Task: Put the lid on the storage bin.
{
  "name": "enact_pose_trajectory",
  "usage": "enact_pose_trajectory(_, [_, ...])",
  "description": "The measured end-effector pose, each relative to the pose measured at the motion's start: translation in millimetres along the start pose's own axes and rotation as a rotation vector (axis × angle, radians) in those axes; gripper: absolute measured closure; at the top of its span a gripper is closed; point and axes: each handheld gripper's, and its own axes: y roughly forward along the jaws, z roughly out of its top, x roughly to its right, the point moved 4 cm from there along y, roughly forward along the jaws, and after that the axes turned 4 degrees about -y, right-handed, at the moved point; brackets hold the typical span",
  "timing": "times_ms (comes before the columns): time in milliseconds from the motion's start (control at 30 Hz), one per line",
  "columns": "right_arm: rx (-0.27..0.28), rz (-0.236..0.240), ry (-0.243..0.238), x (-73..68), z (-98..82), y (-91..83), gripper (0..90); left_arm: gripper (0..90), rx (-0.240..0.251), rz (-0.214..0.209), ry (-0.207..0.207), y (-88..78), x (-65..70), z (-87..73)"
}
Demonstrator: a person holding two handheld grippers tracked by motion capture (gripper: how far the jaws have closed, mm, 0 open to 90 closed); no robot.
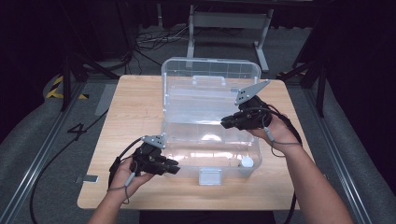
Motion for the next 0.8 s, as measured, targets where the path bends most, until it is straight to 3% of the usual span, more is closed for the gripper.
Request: enact_pose_trajectory(800, [0.006, 0.017, -0.017, -10.9, -6.3, -0.5, 82.9, 71.5, -0.001, 0.001, 0.003, 0.4, 0.1, 0.1])
